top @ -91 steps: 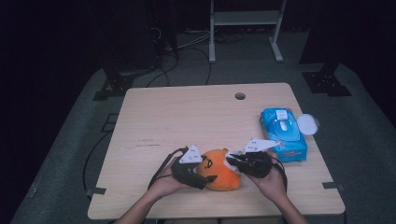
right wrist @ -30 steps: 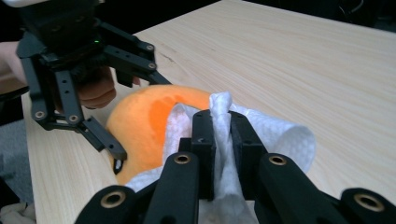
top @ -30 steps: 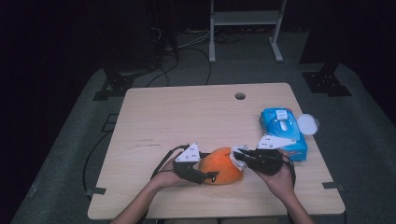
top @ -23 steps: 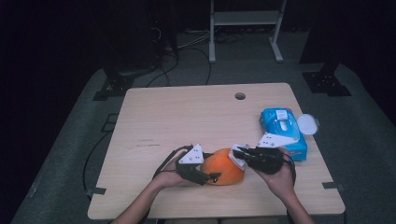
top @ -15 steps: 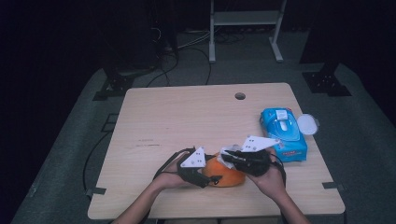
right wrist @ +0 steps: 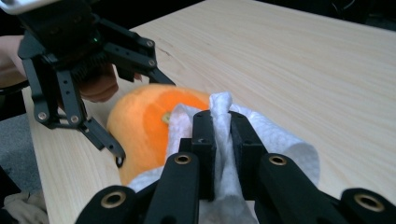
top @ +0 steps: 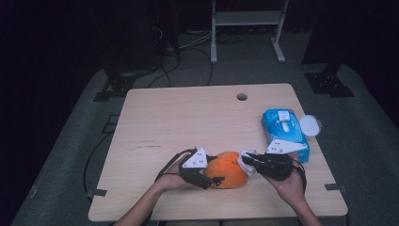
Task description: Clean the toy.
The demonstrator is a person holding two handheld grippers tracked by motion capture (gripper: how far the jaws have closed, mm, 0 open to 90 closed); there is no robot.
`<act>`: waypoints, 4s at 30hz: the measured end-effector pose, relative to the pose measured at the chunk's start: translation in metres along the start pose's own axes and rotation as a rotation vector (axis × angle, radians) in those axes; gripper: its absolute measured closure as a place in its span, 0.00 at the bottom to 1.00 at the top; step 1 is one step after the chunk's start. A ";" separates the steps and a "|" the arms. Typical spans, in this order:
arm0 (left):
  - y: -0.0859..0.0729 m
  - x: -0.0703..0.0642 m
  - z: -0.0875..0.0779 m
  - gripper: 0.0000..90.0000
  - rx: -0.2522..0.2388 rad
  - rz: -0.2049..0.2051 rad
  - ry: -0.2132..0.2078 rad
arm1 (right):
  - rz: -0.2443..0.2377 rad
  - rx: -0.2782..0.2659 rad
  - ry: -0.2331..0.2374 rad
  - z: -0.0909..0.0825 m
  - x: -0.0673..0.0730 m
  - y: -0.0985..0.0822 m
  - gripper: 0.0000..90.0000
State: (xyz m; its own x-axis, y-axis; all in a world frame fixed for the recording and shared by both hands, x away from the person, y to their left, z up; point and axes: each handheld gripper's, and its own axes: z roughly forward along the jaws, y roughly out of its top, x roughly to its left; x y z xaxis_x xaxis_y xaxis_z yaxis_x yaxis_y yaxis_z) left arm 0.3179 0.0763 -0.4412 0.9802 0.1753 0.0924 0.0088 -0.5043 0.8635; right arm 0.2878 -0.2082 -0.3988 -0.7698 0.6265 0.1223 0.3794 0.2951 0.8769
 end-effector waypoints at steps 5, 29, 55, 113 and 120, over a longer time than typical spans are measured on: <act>-0.003 0.001 -0.002 0.34 -0.003 -0.012 -0.004 | -0.010 0.013 0.008 0.007 0.000 0.002 0.90; 0.004 0.005 -0.001 0.26 -0.027 -0.086 -0.033 | -0.006 0.056 0.025 0.000 0.003 -0.013 0.90; 0.003 0.003 0.001 0.30 -0.022 -0.065 -0.023 | -0.112 0.069 0.024 -0.004 0.011 -0.009 0.72; 0.009 -0.003 0.009 0.29 -0.002 -0.062 -0.011 | -0.236 0.204 0.068 0.041 0.047 0.036 0.91; -0.001 0.001 0.003 0.29 0.012 -0.074 -0.022 | -0.167 0.186 -0.017 0.006 0.016 0.026 0.91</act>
State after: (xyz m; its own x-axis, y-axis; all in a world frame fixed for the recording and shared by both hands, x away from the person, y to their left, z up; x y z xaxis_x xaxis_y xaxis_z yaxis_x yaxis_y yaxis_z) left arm 0.3197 0.0743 -0.4432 0.9808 0.1941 0.0173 0.0839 -0.5008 0.8615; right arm 0.2886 -0.1861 -0.3769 -0.8218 0.5691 -0.0263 0.3369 0.5226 0.7832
